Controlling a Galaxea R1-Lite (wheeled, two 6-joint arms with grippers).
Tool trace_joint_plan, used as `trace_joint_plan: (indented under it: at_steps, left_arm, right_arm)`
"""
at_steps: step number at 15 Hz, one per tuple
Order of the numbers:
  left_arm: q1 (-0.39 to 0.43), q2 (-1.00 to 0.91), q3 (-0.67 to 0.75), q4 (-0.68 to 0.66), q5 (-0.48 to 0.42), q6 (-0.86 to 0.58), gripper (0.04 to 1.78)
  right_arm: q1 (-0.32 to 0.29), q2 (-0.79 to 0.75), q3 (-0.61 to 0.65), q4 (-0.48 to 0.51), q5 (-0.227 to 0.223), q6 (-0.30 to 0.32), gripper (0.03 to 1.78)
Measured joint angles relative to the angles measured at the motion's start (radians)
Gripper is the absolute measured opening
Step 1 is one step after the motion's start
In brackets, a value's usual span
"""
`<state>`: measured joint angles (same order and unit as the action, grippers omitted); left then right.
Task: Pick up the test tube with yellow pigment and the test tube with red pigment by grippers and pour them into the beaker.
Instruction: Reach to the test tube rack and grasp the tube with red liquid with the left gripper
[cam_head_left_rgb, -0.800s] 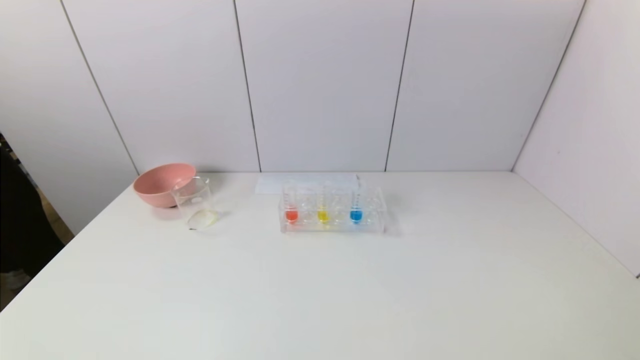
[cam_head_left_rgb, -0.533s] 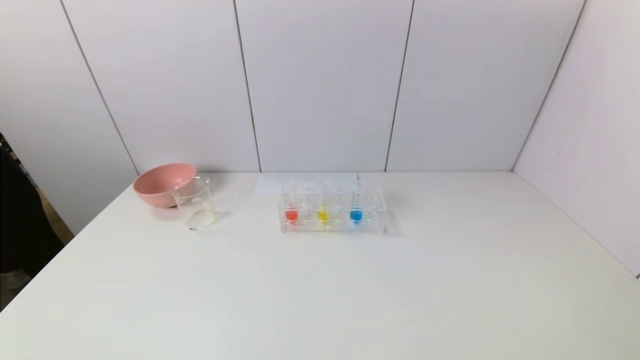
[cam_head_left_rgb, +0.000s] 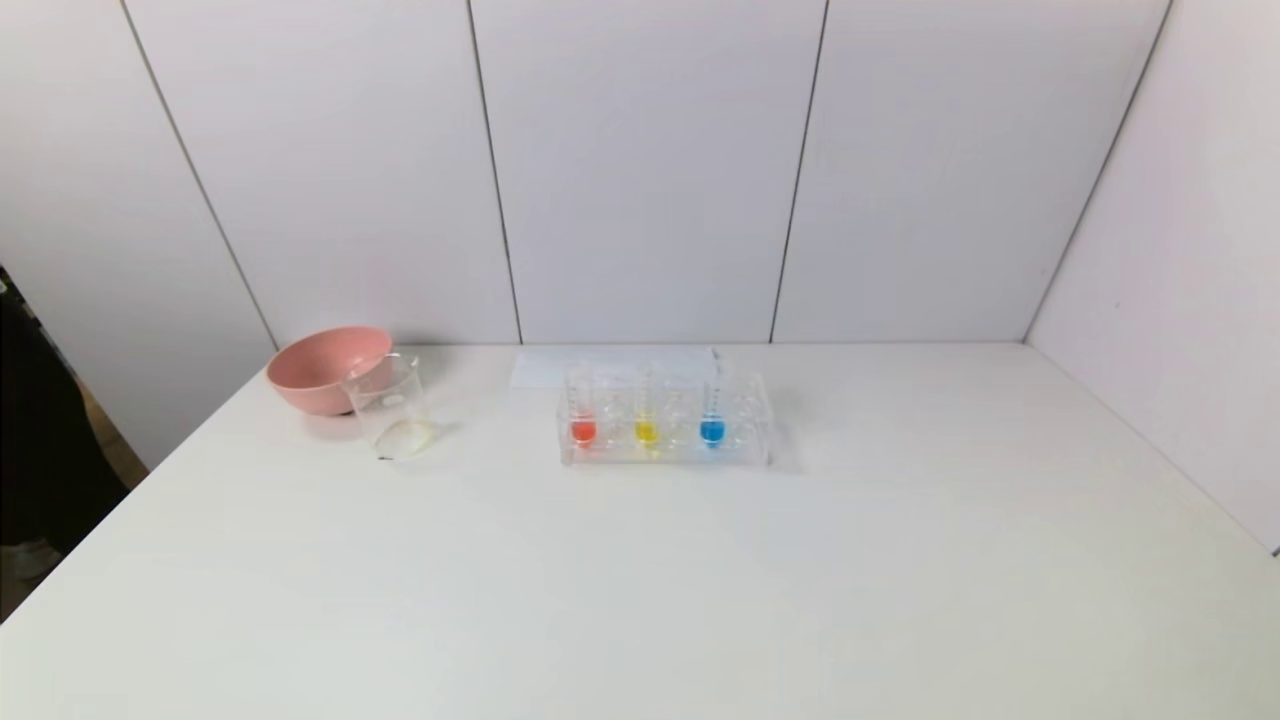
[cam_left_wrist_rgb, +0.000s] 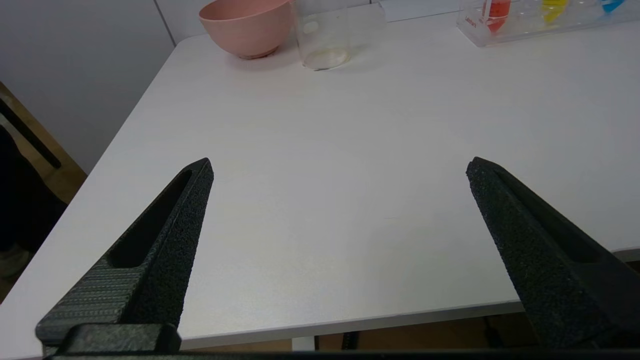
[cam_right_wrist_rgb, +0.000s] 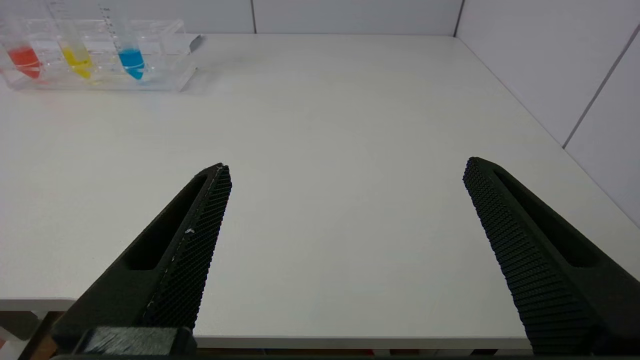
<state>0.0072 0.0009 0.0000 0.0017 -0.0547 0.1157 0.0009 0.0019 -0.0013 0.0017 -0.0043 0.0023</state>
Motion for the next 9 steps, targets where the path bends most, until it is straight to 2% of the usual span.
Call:
trace_joint_plan:
  at_steps: [9]
  left_arm:
    - [0.0, 0.0, 0.0, -0.001, 0.0, -0.002, 1.77]
  right_arm:
    - [0.0, 0.0, 0.0, 0.0, 0.0, 0.0, 1.7]
